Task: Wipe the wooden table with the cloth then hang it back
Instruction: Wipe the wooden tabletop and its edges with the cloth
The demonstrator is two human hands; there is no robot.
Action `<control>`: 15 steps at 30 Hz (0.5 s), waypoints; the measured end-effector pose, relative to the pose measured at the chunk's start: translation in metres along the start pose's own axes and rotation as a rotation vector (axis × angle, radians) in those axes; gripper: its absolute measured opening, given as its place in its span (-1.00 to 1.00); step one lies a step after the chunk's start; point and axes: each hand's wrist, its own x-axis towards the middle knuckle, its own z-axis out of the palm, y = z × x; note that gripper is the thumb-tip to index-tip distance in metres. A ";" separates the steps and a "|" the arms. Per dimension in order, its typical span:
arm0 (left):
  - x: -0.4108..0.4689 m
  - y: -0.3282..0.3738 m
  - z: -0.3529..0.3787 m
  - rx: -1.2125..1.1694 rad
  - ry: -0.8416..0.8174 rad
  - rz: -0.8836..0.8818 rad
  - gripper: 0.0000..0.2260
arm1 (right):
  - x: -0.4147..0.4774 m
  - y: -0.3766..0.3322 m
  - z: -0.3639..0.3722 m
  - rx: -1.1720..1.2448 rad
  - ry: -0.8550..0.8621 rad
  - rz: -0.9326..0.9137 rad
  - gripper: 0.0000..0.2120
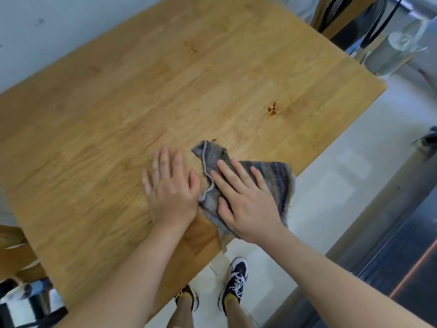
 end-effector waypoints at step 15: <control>-0.002 0.002 -0.002 0.034 0.021 -0.007 -0.49 | 0.005 0.079 -0.015 -0.043 0.090 0.017 -0.47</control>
